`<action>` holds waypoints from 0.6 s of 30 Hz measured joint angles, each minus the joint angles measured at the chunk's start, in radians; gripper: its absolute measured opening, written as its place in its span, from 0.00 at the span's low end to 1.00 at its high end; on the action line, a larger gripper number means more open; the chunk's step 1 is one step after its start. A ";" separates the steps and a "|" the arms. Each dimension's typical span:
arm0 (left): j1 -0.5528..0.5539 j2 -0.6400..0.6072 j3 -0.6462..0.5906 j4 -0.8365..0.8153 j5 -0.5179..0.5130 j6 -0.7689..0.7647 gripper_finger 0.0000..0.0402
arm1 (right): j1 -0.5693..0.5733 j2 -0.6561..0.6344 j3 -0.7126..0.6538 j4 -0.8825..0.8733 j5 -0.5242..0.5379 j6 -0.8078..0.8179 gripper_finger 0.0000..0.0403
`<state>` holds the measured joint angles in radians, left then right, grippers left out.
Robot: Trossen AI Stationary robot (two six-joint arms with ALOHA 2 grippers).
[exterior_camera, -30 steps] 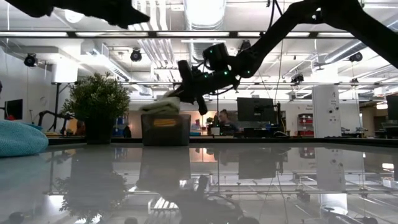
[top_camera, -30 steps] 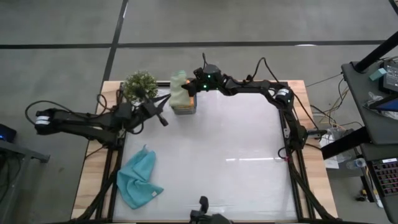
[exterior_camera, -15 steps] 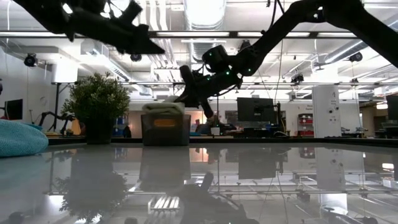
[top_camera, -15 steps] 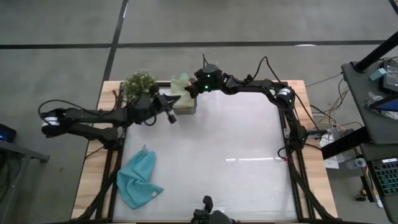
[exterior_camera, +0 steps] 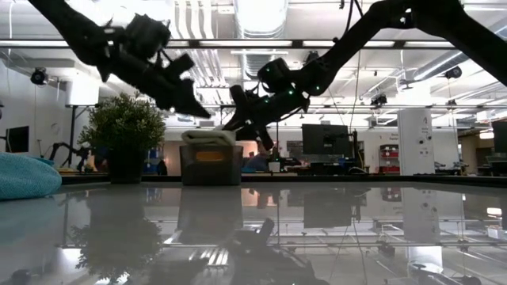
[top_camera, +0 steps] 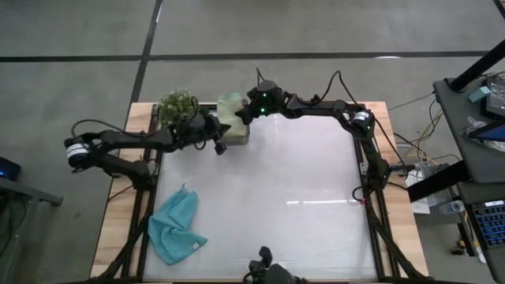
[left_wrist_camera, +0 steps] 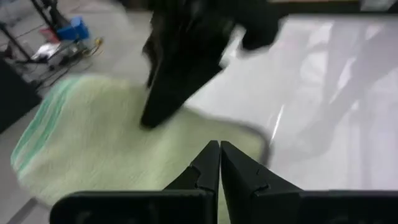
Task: Fold microfiber towels
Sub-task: Put the green folded towel into the bin
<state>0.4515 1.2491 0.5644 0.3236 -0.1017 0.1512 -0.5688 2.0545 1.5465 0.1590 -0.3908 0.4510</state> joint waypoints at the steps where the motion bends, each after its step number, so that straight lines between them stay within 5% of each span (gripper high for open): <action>1: 0.014 0.018 0.000 0.000 0.000 0.012 0.00 | -0.001 -0.003 0.003 -0.011 0.000 -0.008 0.30; 11: 0.079 0.172 0.001 0.029 0.001 0.047 0.00 | -0.054 -0.011 0.120 -0.269 0.001 -0.185 0.41; 18: 0.079 0.240 0.007 0.095 0.052 0.042 0.00 | -0.066 -0.011 0.235 -0.285 0.002 -0.331 0.27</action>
<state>0.5304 1.4893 0.5714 0.4185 -0.0496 0.1932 -0.6353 2.0431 1.7811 -0.1257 -0.3890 0.1199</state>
